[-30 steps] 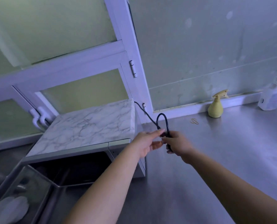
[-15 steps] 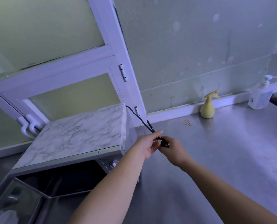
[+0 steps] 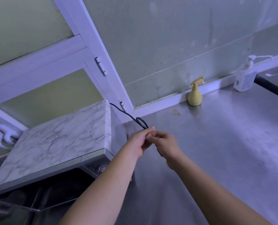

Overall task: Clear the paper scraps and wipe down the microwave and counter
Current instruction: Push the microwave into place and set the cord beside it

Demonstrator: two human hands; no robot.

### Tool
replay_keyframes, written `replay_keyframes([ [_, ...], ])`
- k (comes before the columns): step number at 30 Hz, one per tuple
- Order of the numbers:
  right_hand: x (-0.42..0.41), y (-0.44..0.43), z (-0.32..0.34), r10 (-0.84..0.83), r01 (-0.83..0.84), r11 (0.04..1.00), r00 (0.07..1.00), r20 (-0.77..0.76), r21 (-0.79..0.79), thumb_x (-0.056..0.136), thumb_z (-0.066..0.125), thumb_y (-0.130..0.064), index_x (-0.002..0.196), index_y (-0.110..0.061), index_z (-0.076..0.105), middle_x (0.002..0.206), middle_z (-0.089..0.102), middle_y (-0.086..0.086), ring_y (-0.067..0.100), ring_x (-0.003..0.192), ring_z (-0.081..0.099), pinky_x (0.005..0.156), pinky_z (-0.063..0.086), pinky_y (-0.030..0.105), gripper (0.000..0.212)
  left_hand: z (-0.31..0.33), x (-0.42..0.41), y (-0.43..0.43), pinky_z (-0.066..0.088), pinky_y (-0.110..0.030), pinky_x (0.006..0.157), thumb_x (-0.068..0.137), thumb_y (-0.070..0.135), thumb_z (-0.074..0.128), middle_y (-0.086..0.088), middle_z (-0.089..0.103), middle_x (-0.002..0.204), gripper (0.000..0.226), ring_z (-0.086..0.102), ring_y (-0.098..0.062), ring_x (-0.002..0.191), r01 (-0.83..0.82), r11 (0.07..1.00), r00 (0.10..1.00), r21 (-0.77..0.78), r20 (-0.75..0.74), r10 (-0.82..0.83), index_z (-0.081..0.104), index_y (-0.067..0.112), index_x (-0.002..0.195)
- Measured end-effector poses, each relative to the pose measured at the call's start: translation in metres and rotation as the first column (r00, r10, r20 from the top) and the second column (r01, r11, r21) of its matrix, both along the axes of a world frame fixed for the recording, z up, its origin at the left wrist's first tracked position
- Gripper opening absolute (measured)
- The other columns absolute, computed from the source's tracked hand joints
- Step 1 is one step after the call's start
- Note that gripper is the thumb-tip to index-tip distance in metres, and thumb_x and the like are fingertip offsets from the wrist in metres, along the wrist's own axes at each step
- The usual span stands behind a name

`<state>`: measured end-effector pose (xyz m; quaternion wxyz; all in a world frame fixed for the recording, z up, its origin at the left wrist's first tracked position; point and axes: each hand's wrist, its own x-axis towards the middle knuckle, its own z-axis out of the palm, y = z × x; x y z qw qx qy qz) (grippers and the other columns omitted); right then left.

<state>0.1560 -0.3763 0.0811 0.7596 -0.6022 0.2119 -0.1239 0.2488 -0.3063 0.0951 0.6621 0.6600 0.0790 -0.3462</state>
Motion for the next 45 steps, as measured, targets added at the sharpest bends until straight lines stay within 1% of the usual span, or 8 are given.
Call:
replay_keyframes([
  [8, -0.055, 0.025, -0.033, -0.229, 0.222, 0.970, 0.971, 0.070, 0.100, 0.073, 0.068, -0.025, 0.060, -0.010, 0.048, 0.061, 0.046, -0.001, 0.011, 0.058, 0.037, 0.048, 0.029, 0.013, 0.028, 0.004, 0.004, -0.004, 0.049, -0.017, 0.047, 0.091, 0.018, 0.069, -0.005, 0.075, 0.079, 0.015, 0.048, -0.005, 0.045, -0.032, 0.996, 0.999, -0.088, 0.035, 0.036, 0.070, 0.007, 0.081],
  [14, -0.073, 0.000, -0.083, -0.407, 0.316, 0.881, 0.886, -0.224, -0.352, 0.083, 0.070, -0.018, 0.055, -0.016, 0.044, 0.046, 0.041, -0.009, 0.013, 0.048, 0.038, 0.053, 0.033, 0.032, 0.038, -0.006, -0.003, 0.010, 0.052, -0.019, 0.051, 0.093, 0.018, 0.067, -0.006, 0.076, 0.084, 0.019, 0.046, -0.009, 0.057, 0.008, 0.999, 1.000, -0.039, 0.014, -0.008, 0.071, 0.006, 0.079],
  [22, -0.061, -0.060, -0.063, -0.456, 0.349, 0.687, 0.890, -0.005, -0.638, 0.082, 0.068, -0.017, 0.054, -0.010, 0.042, 0.051, 0.042, 0.003, 0.019, 0.052, 0.041, 0.053, 0.034, 0.033, 0.039, -0.003, -0.008, 0.013, 0.047, -0.018, 0.046, 0.097, 0.013, 0.060, -0.007, 0.073, 0.081, 0.016, 0.041, -0.009, 0.053, 0.071, 0.996, 0.991, 0.050, 0.107, -0.076, 0.066, 0.004, 0.085],
  [25, -0.050, -0.081, -0.056, -0.431, 0.349, 0.797, 0.900, -0.060, -0.494, 0.083, 0.070, -0.015, 0.055, -0.005, 0.047, 0.050, 0.039, 0.002, 0.016, 0.050, 0.035, 0.053, 0.031, 0.031, 0.038, -0.002, -0.009, 0.020, 0.042, -0.017, 0.047, 0.098, 0.016, 0.059, -0.002, 0.072, 0.073, 0.017, 0.045, -0.009, 0.051, 0.178, 0.978, 0.969, 0.113, 0.153, -0.194, 0.066, 0.007, 0.085],
  [31, -0.014, -0.082, -0.016, -0.316, 0.281, 0.914, 0.945, 0.079, 0.294, 0.087, 0.063, 0.005, 0.055, -0.014, 0.043, 0.047, 0.038, -0.001, 0.013, 0.045, 0.042, 0.061, 0.050, 0.029, 0.043, 0.005, -0.006, 0.037, 0.047, -0.017, 0.051, 0.098, 0.019, 0.059, -0.003, 0.071, 0.082, 0.013, 0.063, -0.004, 0.056, 0.341, 0.939, 0.933, 0.044, 0.109, -0.343, 0.066, 0.009, 0.093],
  [35, -0.009, -0.070, 0.005, -0.017, 0.058, 0.979, 0.980, 0.200, -0.197, 0.086, 0.059, 0.015, 0.075, -0.018, 0.047, 0.057, 0.039, -0.002, 0.011, 0.048, 0.035, 0.047, 0.037, 0.025, 0.037, 0.003, -0.002, 0.047, 0.049, -0.017, 0.054, 0.095, 0.015, 0.063, -0.003, 0.073, 0.086, 0.024, 0.065, -0.004, 0.060, 0.315, 0.949, 0.945, 0.008, 0.088, -0.315, 0.067, 0.001, 0.114],
  [38, -0.012, -0.066, 0.002, 0.208, -0.120, 0.668, 0.978, 0.029, -0.734, 0.085, 0.054, 0.013, 0.071, -0.026, 0.070, 0.069, 0.045, -0.001, 0.010, 0.056, 0.043, 0.058, 0.036, 0.023, 0.045, -0.003, 0.003, 0.057, 0.050, -0.018, 0.059, 0.090, 0.011, 0.069, -0.001, 0.074, 0.085, 0.031, 0.068, -0.005, 0.071, 0.284, 0.959, 0.955, -0.004, 0.093, -0.282, 0.066, 0.003, 0.119],
  [45, -0.007, -0.066, -0.026, -0.156, -0.442, 0.352, 0.842, -0.517, -0.825, 0.096, 0.052, -0.013, 0.125, -0.024, 0.066, 0.125, 0.056, 0.006, 0.029, 0.113, 0.060, 0.088, 0.044, 0.031, 0.034, -0.025, -0.006, 0.061, 0.041, -0.013, 0.052, 0.084, 0.006, 0.074, 0.004, 0.070, 0.076, 0.017, 0.054, -0.007, 0.069, 0.149, 0.989, 0.980, -0.018, 0.132, -0.146, 0.073, 0.012, 0.101],
])
